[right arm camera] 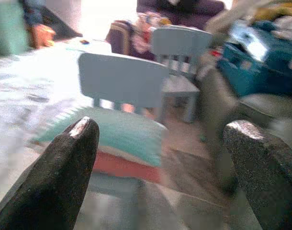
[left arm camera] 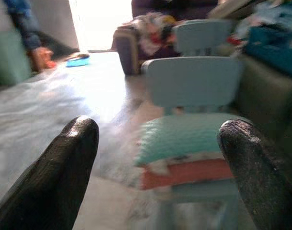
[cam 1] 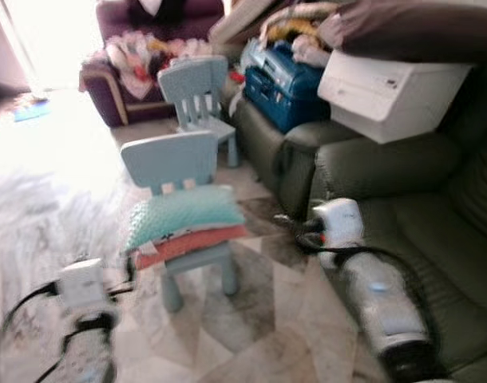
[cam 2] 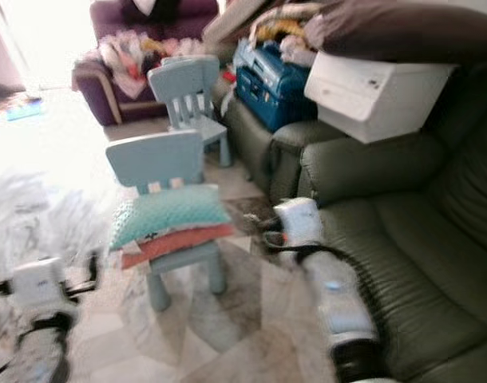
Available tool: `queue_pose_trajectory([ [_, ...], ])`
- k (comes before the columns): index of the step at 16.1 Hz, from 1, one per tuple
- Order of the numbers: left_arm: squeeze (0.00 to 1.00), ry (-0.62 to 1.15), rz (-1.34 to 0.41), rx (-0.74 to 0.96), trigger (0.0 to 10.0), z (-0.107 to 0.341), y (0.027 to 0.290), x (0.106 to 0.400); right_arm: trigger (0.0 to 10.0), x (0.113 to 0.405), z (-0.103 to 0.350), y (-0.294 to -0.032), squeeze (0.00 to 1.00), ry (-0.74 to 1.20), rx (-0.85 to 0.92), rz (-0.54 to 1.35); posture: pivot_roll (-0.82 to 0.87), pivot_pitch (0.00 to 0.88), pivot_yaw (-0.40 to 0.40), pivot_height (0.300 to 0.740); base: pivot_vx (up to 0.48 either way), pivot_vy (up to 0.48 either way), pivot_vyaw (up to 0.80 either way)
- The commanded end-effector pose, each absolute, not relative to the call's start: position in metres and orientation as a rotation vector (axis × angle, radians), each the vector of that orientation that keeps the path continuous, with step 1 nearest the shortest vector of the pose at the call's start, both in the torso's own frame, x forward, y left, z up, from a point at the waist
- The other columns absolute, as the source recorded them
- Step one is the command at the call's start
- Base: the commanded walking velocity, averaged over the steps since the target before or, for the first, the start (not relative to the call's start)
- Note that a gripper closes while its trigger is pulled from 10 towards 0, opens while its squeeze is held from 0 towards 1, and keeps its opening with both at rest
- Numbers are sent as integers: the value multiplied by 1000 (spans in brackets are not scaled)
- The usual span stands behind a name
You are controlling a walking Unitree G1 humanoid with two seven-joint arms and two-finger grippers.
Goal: Move the pillow to the sofa
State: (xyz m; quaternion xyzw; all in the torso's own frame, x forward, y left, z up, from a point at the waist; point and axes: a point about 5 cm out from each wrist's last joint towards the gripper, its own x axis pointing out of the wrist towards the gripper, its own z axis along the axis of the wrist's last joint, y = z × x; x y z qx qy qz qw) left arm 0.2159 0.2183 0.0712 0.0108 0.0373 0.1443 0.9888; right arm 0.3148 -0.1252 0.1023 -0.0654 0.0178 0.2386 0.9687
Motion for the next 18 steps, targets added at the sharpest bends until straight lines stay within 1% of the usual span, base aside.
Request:
queue_pose_trajectory([
  [1, 0, 67, 268, 11, 10000, 73, 212, 220, 10000, 318, 109, -136, 0, 17, -148, 456, -161, 0, 25, 740, 0, 0, 0],
  [3, 0, 50, 258, 24, 10000, 75, 212, 220, 10000, 318, 109, -136, 0, 16, -149, 458, -160, 0, 24, 740, 154, 0, 0],
  [18, 0, 33, 247, 7, 10000, 76, 208, 220, 10000, 319, 111, -132, 0, 5, -159, 479, -159, 0, 22, 740, 472, 0, 0],
])
